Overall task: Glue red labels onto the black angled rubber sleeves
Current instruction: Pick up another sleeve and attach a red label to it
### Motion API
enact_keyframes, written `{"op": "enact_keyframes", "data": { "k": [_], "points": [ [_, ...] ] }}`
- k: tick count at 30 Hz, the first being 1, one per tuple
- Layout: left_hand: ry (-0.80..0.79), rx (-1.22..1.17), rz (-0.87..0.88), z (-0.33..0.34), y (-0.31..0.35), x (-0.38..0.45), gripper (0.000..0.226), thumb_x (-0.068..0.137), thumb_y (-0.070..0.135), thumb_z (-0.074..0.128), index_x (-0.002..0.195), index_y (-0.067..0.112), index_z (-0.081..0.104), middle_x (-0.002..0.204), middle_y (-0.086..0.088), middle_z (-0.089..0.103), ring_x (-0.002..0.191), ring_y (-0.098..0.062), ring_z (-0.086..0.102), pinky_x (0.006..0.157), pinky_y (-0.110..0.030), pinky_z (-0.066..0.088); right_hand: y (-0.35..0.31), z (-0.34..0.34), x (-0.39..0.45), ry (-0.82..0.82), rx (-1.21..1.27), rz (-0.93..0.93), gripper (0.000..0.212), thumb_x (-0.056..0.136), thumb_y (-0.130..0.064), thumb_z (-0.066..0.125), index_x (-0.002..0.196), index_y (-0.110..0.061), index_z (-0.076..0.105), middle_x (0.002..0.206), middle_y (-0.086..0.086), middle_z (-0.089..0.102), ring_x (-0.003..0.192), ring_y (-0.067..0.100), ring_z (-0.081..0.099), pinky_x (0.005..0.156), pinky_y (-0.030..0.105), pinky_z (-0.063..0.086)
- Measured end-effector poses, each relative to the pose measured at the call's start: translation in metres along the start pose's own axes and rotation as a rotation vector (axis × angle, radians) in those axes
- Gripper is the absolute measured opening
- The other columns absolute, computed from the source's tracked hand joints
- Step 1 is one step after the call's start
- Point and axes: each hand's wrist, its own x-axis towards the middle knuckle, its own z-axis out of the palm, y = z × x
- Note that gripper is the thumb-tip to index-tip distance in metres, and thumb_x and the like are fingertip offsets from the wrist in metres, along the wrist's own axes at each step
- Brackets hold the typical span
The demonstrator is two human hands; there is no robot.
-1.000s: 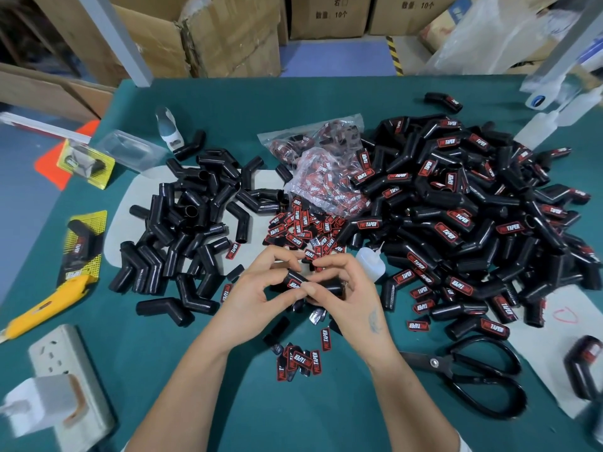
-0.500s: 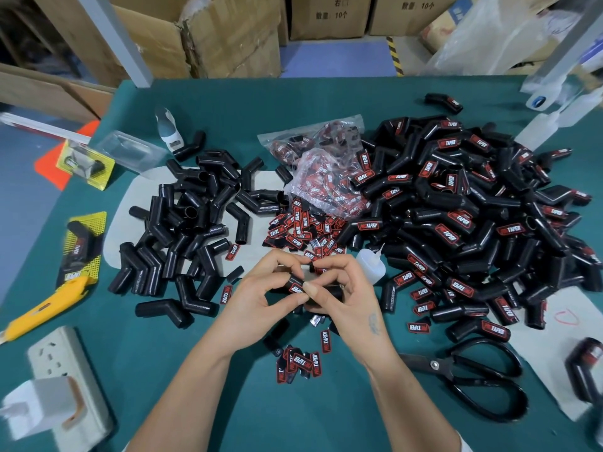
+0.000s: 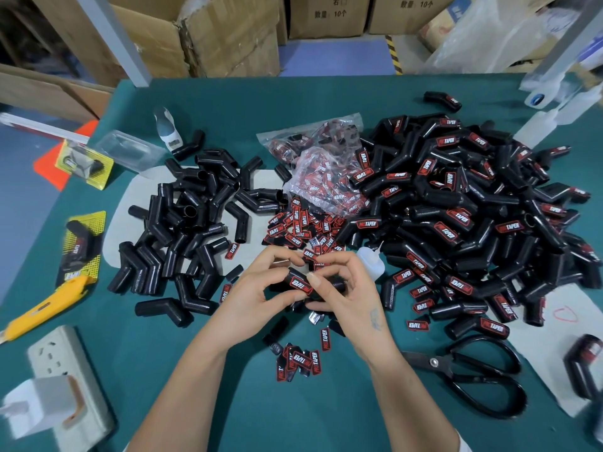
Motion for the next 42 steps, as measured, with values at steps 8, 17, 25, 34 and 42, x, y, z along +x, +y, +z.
{"op": "enact_keyframes", "data": {
  "k": [8,17,25,34,42],
  "points": [
    [0.042,-0.109,0.014,0.005,0.005,0.000,0.012,0.091,0.013,0.078,0.086,0.002,0.075,0.114,0.010,0.058,0.134,-0.023,0.058,0.114,-0.035,0.043,0.002,0.001,0.001,-0.045,0.083,0.043,0.025,0.092,-0.022,0.079,0.112,-0.030,0.066,0.093,0.001,0.070,0.084,0.023,0.077,0.074,0.034,0.064],
    [-0.011,-0.084,-0.075,0.005,0.009,0.001,0.008,0.092,0.013,0.077,0.099,0.011,0.077,0.118,0.013,0.056,0.123,-0.016,0.057,0.110,-0.019,0.038,0.004,0.003,0.000,0.010,0.064,-0.021,0.027,0.094,-0.017,0.078,0.115,-0.031,0.068,0.089,0.001,0.068,0.093,0.016,0.073,0.073,0.034,0.064],
    [0.018,-0.118,-0.068,0.007,0.012,0.000,0.005,0.091,0.002,0.078,0.091,0.006,0.076,0.111,0.017,0.058,0.123,-0.011,0.060,0.108,-0.019,0.040,0.004,0.003,-0.001,0.002,0.059,-0.028,0.028,0.093,-0.015,0.078,0.114,-0.030,0.067,0.092,0.008,0.069,0.097,0.018,0.073,0.074,0.032,0.063],
    [0.004,-0.105,-0.072,-0.003,0.006,-0.001,0.018,0.096,0.031,0.072,0.096,0.015,0.081,0.132,0.011,0.062,0.134,-0.018,0.056,0.113,-0.028,0.042,0.007,0.003,-0.001,-0.004,0.090,-0.010,0.029,0.094,-0.016,0.079,0.117,-0.029,0.068,0.094,0.008,0.067,0.101,0.024,0.072,0.078,0.039,0.065],
    [-0.011,-0.108,-0.059,-0.003,0.007,-0.001,0.027,0.097,0.034,0.069,0.091,0.010,0.079,0.135,0.010,0.062,0.137,-0.020,0.053,0.113,-0.027,0.040,0.005,0.002,-0.001,-0.020,0.112,0.017,0.029,0.095,-0.013,0.077,0.118,-0.028,0.068,0.094,0.004,0.066,0.100,0.028,0.073,0.079,0.038,0.064]
  ]
}}
